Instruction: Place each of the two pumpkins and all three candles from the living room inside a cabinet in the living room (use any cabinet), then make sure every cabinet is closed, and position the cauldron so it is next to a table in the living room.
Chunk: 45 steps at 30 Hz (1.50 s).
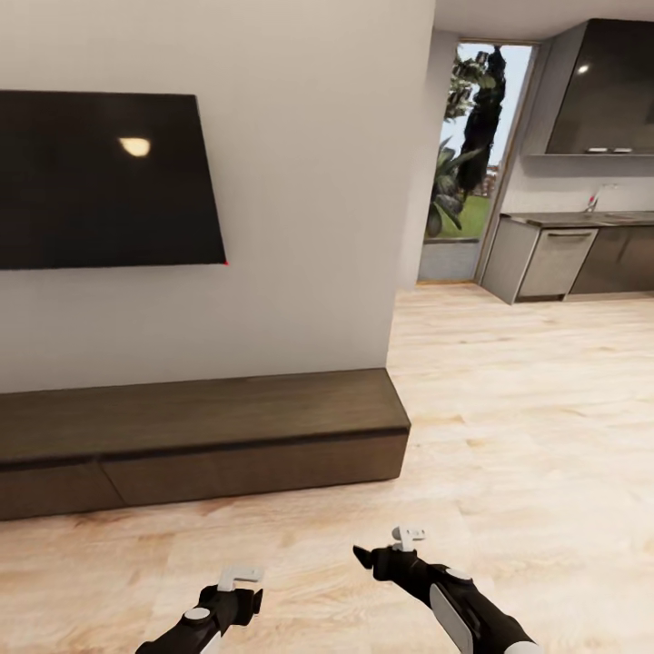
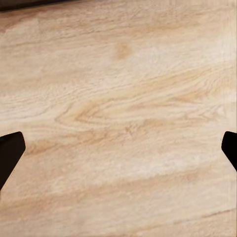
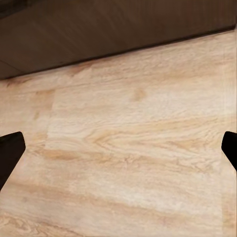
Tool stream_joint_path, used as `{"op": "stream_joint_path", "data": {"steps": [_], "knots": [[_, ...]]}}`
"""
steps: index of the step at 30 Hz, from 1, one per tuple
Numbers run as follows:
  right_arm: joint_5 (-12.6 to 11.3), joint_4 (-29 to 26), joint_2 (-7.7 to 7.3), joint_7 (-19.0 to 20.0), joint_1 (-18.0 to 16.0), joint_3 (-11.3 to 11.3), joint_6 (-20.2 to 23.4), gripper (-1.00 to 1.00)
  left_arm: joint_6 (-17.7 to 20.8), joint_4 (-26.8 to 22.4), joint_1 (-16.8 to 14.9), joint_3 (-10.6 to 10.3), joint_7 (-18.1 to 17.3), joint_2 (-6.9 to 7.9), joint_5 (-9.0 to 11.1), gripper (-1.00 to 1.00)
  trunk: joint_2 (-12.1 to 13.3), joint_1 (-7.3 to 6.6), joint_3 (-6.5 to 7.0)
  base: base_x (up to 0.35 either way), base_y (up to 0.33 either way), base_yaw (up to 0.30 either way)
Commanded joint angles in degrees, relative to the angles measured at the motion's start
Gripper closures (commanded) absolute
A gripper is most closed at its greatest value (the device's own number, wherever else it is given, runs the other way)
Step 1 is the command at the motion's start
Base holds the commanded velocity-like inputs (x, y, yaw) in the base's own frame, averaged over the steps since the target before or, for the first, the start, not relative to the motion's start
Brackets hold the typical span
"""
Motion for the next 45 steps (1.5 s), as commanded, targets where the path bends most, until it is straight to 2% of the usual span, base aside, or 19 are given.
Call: {"op": "stream_joint_path", "data": {"steps": [1, 6, 10, 12, 13, 15, 18, 21, 25, 36, 45], "knots": [[-0.5, 0.0, -0.03, 0.0, 0.0, 0.1, -0.2, -1.0, -0.2, 0.1, -0.1, -0.5, 0.2, 0.01, 0.6, -1.0, 0.0, 0.03, -0.05, 0.312, 0.0, 0.0], [-0.5, 0.5, -0.07, -0.3, 0.0, 0.1, -5.7, -1.0, -0.3, 0.1, -0.1, -0.5, 0.2, 0.01, 0.6, -1.0, 0.0, 0.03, -0.05, 0.317, 0.0, 0.0], [-0.5, 1.5, -0.05, -2.0, 0.0, -0.1, -6.8, -1.0, -1.0, 0.0, -0.1, -0.3, 0.2, 0.07, 0.6, -1.0, 0.0, 0.03, -0.05, 0.177, 0.0, 0.0], [-0.5, 1.7, 0.04, -6.3, 0.0, 0.0, -7.1, -1.0, -1.7, 0.0, -0.1, -0.2, 0.3, 0.12, 0.6, -1.0, 0.0, 0.03, -0.05, 0.063, 0.0, 0.0], [-0.6, 1.9, 0.26, -9.8, 0.0, 0.1, -7.2, -1.0, -2.1, 0.0, -0.1, -0.2, 0.3, 0.14, 0.6, -1.0, 0.0, 0.03, -0.05, 0.036, 0.0, 0.0], [-0.4, 2.0, 0.96, -13.6, 0.0, 0.1, -7.6, -1.0, -3.0, 0.0, 0.0, 0.0, 0.6, 0.17, 0.7, -1.0, 0.0, 0.03, -0.05, 0.023, 0.0, 0.0], [-0.1, 3.0, 2.09, -16.7, 0.0, 0.3, -10.1, -1.0, -6.5, 0.0, 0.0, 0.1, 3.5, 0.18, 1.0, -1.0, 0.0, 0.03, -0.05, 0.01, 0.0, 0.0], [0.1, 4.8, 2.48, -17.6, 0.0, 0.4, -12.9, -1.0, -9.0, 0.0, 0.0, 0.2, 5.9, 0.19, 1.0, -1.0, 0.0, 0.03, -0.05, 0.004, 0.0, 0.0], [-0.2, 6.2, 2.7, -18.1, 0.0, 0.3, -15.0, -1.0, -10.7, 0.0, 0.0, 0.2, 7.3, 0.19, 1.1, -1.0, 0.0, 0.03, -0.05, 0.001, 0.0, 0.0], [-0.5, 6.7, 2.7, -18.2, 0.0, -0.1, -15.8, -1.0, -13.1, 0.0, 0.0, 0.2, 7.8, 0.19, 1.2, -1.0, 0.0, 0.03, -0.05, 0.0, 0.0, 0.0], [-0.7, 6.6, 2.48, -18.2, 0.0, -0.3, -17.2, -1.0, -13.4, -0.2, 0.0, 0.3, 7.8, 0.44, 1.2, -1.0, -3.6, 2.0, -1.67, 0.0, 0.0, 0.0]]}}
